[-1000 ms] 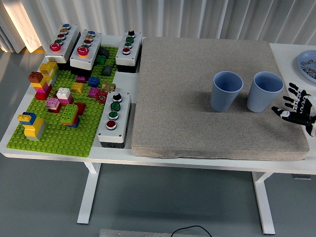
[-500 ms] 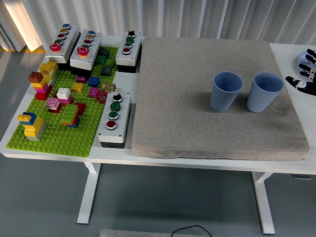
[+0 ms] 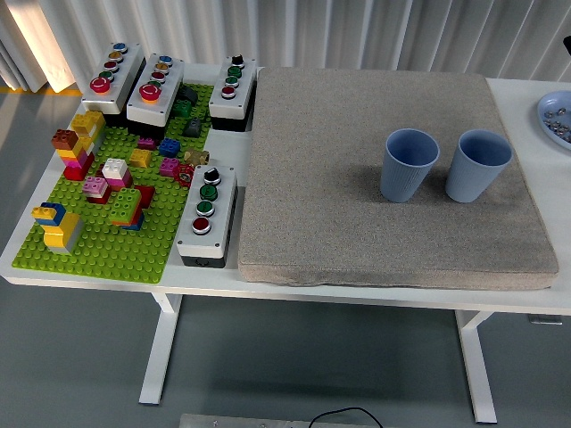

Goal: Pick cup pour cup place

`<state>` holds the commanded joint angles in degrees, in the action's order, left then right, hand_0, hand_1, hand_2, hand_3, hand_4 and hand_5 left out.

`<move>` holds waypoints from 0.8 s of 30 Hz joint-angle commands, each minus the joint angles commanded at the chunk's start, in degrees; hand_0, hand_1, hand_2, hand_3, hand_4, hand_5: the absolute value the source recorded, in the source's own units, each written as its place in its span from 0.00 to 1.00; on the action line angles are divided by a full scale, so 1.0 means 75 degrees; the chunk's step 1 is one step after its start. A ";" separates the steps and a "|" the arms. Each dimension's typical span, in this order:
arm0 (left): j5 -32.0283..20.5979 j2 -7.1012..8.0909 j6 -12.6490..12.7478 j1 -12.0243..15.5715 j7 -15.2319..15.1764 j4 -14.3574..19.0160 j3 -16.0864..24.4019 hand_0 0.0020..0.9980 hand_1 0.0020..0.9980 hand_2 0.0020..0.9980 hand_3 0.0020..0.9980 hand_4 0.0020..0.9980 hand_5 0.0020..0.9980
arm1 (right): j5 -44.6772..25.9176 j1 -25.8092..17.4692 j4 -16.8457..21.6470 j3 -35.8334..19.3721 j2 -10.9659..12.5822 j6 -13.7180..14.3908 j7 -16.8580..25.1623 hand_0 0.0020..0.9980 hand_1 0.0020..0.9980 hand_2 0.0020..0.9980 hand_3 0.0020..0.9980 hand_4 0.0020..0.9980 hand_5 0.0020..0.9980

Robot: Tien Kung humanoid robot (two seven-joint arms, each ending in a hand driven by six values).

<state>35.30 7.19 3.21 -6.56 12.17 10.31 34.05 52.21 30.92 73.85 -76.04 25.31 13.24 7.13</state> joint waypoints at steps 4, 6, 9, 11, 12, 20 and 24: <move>-0.0022 -0.0004 -0.0005 -0.0015 -0.0006 0.0000 -0.0035 0.74 0.77 0.83 0.65 0.52 0.95 | -0.0464 -0.0014 0.0059 -0.0144 -0.0085 0.0090 0.0282 0.83 0.75 0.71 0.80 0.82 0.23; -0.0038 -0.0011 -0.0006 -0.0019 -0.0011 0.0000 -0.0054 0.74 0.77 0.83 0.65 0.52 0.95 | -0.0777 -0.0050 0.0057 -0.0234 -0.0164 0.0073 0.0496 0.83 0.75 0.71 0.80 0.82 0.23; -0.0013 -0.0023 -0.0004 -0.0025 -0.0006 0.0000 -0.0025 0.74 0.77 0.83 0.65 0.52 0.95 | -0.1127 -0.0099 0.0108 -0.0398 -0.0258 0.0006 0.0573 0.83 0.75 0.72 0.81 0.83 0.24; 0.0011 -0.0026 -0.0006 -0.0028 -0.0003 0.0000 -0.0003 0.74 0.77 0.83 0.65 0.52 0.95 | -0.1467 -0.0120 0.0129 -0.0504 -0.0304 -0.0121 0.0630 0.83 0.75 0.72 0.81 0.83 0.24; 0.0016 -0.0028 -0.0005 -0.0029 -0.0002 0.0000 0.0004 0.74 0.77 0.83 0.65 0.52 0.95 | -0.1597 -0.0127 0.0143 -0.0558 -0.0323 -0.0186 0.0680 0.83 0.75 0.72 0.81 0.83 0.24; 0.0024 -0.0024 -0.0015 -0.0020 0.0002 0.0000 0.0009 0.74 0.77 0.83 0.65 0.52 0.95 | -0.2726 -0.0143 0.0358 -0.1105 -0.0419 -0.0401 0.0613 0.82 0.75 0.75 0.81 0.82 0.24; 0.0022 -0.0021 -0.0016 -0.0021 -0.0003 0.0000 0.0001 0.74 0.77 0.83 0.65 0.52 0.95 | -0.3472 -0.0135 0.0341 -0.1189 -0.0425 -0.0485 0.0366 0.82 0.75 0.75 0.81 0.82 0.24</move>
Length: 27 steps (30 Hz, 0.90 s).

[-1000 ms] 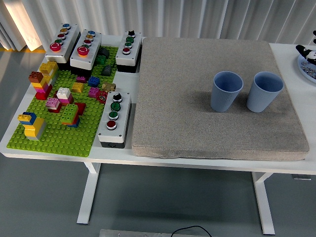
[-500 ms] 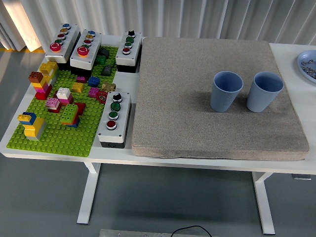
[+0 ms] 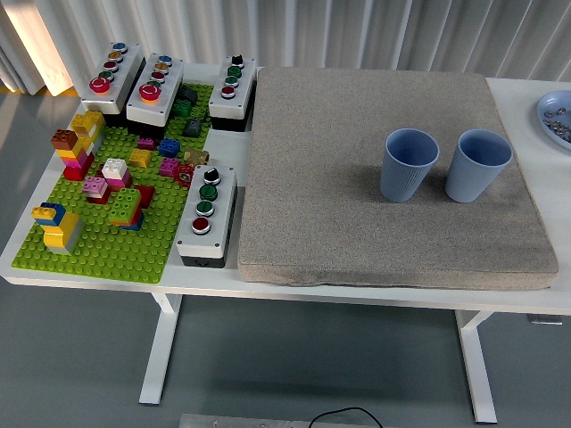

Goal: Pick cup pour cup place

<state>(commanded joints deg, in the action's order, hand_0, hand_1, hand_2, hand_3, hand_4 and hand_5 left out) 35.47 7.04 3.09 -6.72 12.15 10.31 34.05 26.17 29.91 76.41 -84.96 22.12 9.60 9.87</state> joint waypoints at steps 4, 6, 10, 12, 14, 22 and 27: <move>-0.0043 0.0001 0.0002 -0.0014 -0.0010 0.0000 -0.0049 0.74 0.77 0.83 0.65 0.52 0.95 | 0.0145 -0.0009 -0.0015 0.0031 0.0000 0.0005 -0.0252 0.82 0.76 0.75 0.78 0.81 0.67; -0.0059 0.0001 0.0003 -0.0019 -0.0012 0.0000 -0.0064 0.74 0.77 0.83 0.65 0.52 0.95 | 0.0317 -0.0011 -0.0017 0.0048 -0.0007 -0.0042 -0.0428 0.82 0.76 0.75 0.78 0.81 0.67; -0.0092 0.0003 0.0003 -0.0020 -0.0014 0.0000 -0.0103 0.74 0.77 0.83 0.64 0.52 0.95 | 0.0651 -0.0021 -0.0014 0.0148 -0.0040 -0.0144 -0.0874 0.86 0.78 0.79 0.78 0.81 1.00; -0.0121 0.0008 0.0004 -0.0012 -0.0019 0.0000 -0.0139 0.74 0.77 0.83 0.64 0.52 0.95 | 0.0761 -0.0031 -0.0016 0.0201 -0.0067 -0.0133 -0.0945 0.86 0.78 0.79 0.78 0.81 1.00; -0.0136 0.0013 0.0004 -0.0003 -0.0022 0.0000 -0.0160 0.74 0.77 0.83 0.64 0.52 0.95 | 0.0825 -0.0042 -0.0027 0.0230 -0.0083 -0.0157 -0.0969 0.87 0.78 0.80 0.79 0.80 1.00; -0.0109 0.0022 0.0004 0.0006 -0.0029 0.0000 -0.0135 0.74 0.77 0.83 0.64 0.52 0.95 | 0.1122 -0.0062 -0.0059 0.0284 -0.0097 -0.0155 -0.0957 0.89 0.80 0.82 0.80 0.80 1.00; -0.0107 0.0014 0.0007 -0.0008 -0.0032 0.0000 -0.0110 0.74 0.77 0.83 0.64 0.52 0.95 | 0.1195 -0.0048 -0.0076 0.0284 -0.0095 -0.0133 -0.0943 0.89 0.80 0.82 0.80 0.80 1.00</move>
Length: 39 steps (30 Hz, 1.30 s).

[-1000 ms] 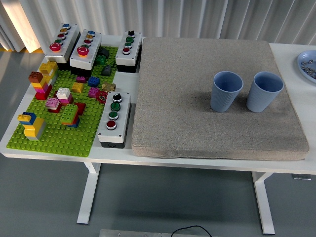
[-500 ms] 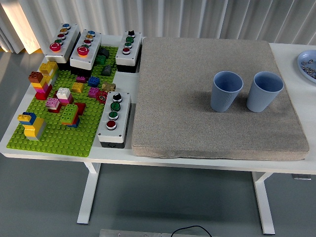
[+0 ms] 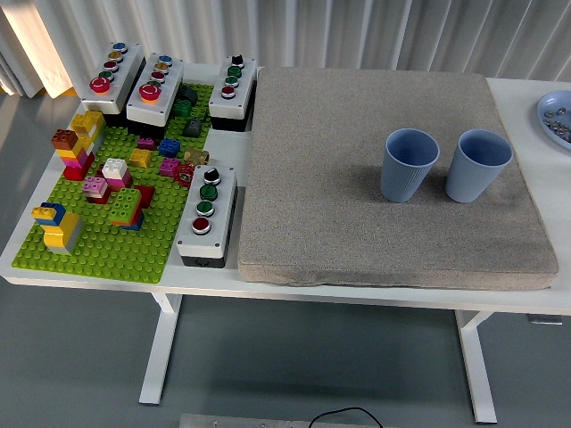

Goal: Pick cup pour cup place

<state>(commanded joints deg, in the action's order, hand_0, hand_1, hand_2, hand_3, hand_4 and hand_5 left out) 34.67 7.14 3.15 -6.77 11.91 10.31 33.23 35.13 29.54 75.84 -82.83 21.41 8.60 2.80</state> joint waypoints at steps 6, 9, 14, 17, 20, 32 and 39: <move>0.0072 -0.0007 -0.0005 -0.0018 0.0011 0.0000 0.0069 0.74 0.77 0.83 0.64 0.52 0.95 | 0.0512 0.0022 0.0008 0.0048 -0.0016 0.0249 0.0152 0.89 0.80 0.83 0.81 0.79 1.00; 0.0099 -0.0009 -0.0008 -0.0035 0.0015 0.0000 0.0085 0.74 0.77 0.83 0.64 0.52 0.95 | 0.0651 0.0033 -0.0025 0.0062 -0.0022 0.0364 0.0209 0.89 0.80 0.83 0.81 0.79 1.00; 0.0126 -0.0012 -0.0009 -0.0047 0.0021 0.0000 0.0106 0.74 0.77 0.83 0.64 0.52 0.95 | 0.0896 0.0045 -0.0058 0.0188 -0.0049 0.0817 0.0622 0.89 0.81 0.82 0.81 0.79 1.00; 0.0144 -0.0015 -0.0011 -0.0047 0.0024 0.0000 0.0120 0.74 0.77 0.82 0.64 0.52 0.95 | 0.1159 0.0047 -0.0063 0.0281 -0.0082 0.1219 0.0960 0.90 0.81 0.83 0.82 0.78 1.00; 0.0155 -0.0013 -0.0017 -0.0047 0.0028 0.0000 0.0117 0.74 0.77 0.82 0.64 0.52 0.95 | 0.1159 0.0047 -0.0085 0.0290 -0.0091 0.1219 0.0951 0.90 0.81 0.83 0.82 0.78 1.00; 0.0214 -0.0019 -0.0013 -0.0051 0.0036 0.0000 0.0195 0.74 0.77 0.82 0.64 0.52 0.95 | 0.1348 0.0048 -0.0078 0.0308 -0.0092 0.1178 0.0815 0.90 0.82 0.83 0.82 0.77 1.00; 0.0165 -0.0017 -0.0001 -0.0032 0.0027 0.0000 0.0182 0.74 0.77 0.82 0.64 0.52 0.95 | 0.1347 0.0047 -0.0074 0.0385 -0.0118 0.1157 0.0797 0.91 0.82 0.83 0.82 0.77 1.00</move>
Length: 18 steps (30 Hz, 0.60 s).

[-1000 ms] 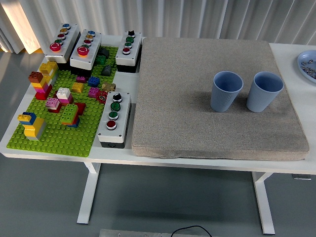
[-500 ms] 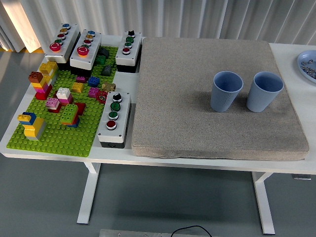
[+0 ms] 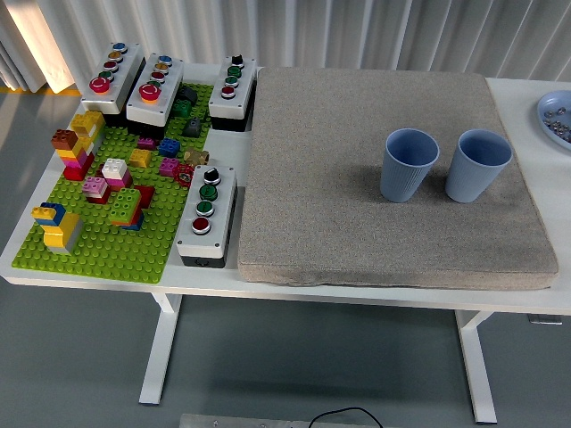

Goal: Pick cup pour cup place

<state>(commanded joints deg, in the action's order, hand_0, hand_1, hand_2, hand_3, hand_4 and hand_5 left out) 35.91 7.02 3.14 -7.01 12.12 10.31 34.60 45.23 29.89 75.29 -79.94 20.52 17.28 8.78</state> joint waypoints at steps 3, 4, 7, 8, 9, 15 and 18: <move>0.0132 -0.0009 0.0017 0.0018 0.0019 0.0000 0.0153 0.74 0.77 0.82 0.64 0.52 0.95 | 0.0012 -0.0010 0.0008 0.0100 -0.0030 0.0067 0.0041 0.91 0.82 0.83 0.82 0.77 1.00; 0.0174 -0.0015 0.0021 0.0028 0.0025 0.0000 0.0208 0.74 0.77 0.82 0.64 0.52 0.95 | 0.0041 -0.0014 0.0007 0.0137 -0.0050 0.0067 0.0036 0.91 0.82 0.83 0.82 0.77 1.00; 0.0202 -0.0026 0.0030 0.0067 0.0029 0.0000 0.0261 0.74 0.77 0.82 0.64 0.52 0.95 | 0.0068 -0.0011 -0.0008 0.0237 -0.0104 0.0051 0.0021 0.91 0.82 0.83 0.82 0.77 1.00; 0.0210 -0.0028 0.0031 0.0077 0.0029 0.0000 0.0274 0.74 0.77 0.83 0.64 0.52 0.95 | 0.0072 -0.0008 -0.0007 0.0260 -0.0110 0.0043 0.0013 0.91 0.82 0.83 0.82 0.76 1.00; 0.0225 -0.0032 0.0036 0.0090 0.0029 0.0000 0.0302 0.74 0.77 0.83 0.64 0.52 0.95 | 0.0079 -0.0005 -0.0004 0.0283 -0.0115 0.0041 0.0012 0.91 0.82 0.83 0.82 0.76 1.00; 0.0357 -0.0037 0.0054 0.0172 0.0019 0.0000 0.0494 0.74 0.77 0.83 0.65 0.52 0.95 | 0.0120 -0.0037 0.0013 0.0391 -0.0158 0.0020 -0.0005 0.91 0.82 0.83 0.82 0.76 1.00; 0.0377 -0.0026 0.0054 0.0182 0.0011 0.0000 0.0518 0.74 0.77 0.83 0.65 0.52 0.95 | 0.0131 -0.0061 0.0003 0.0396 -0.0170 0.0017 -0.0005 0.91 0.82 0.83 0.82 0.76 1.00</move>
<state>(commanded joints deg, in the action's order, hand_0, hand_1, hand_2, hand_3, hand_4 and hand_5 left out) 38.73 6.82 3.54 -5.65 12.20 10.31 38.48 46.22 29.44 75.31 -76.96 19.25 17.41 8.74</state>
